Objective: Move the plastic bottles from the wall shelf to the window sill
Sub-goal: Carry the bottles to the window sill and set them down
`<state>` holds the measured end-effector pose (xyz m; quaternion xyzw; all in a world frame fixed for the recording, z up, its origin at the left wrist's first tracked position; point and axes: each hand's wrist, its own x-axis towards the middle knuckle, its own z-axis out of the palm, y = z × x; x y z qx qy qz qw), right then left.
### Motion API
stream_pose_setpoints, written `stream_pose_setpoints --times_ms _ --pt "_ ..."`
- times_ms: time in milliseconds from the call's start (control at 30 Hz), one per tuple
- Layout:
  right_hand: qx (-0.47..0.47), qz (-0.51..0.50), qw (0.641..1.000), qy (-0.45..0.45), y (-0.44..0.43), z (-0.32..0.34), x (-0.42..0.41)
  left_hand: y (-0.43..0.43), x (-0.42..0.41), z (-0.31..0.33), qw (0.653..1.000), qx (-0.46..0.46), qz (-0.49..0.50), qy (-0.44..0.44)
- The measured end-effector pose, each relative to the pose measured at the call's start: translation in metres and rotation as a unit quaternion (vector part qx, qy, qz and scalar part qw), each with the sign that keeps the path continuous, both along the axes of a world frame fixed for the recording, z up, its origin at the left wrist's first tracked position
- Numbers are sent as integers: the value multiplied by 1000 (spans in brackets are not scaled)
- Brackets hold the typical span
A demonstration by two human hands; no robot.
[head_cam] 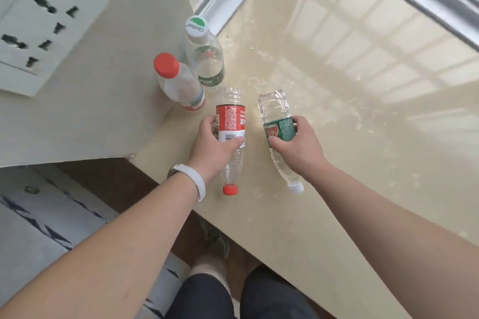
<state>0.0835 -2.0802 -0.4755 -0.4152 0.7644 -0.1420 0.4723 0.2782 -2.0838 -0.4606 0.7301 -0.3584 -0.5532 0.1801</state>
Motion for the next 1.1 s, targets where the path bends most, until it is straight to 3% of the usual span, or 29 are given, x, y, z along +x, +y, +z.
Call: stream_pose_setpoints --times_ms 467,733,933,1100 --pt "10 30 999 24 -8 -17 3 -7 -3 -20 1000 -3 -19 -17" --pt "15 77 995 65 5 24 -15 1 10 29 986 -41 -144 -79" --pt "-10 163 981 108 28 81 -21 7 15 87 944 -115 -274 -141" --pt "-62 197 966 156 46 134 -28 14 19 128 872 -223 -388 -196"
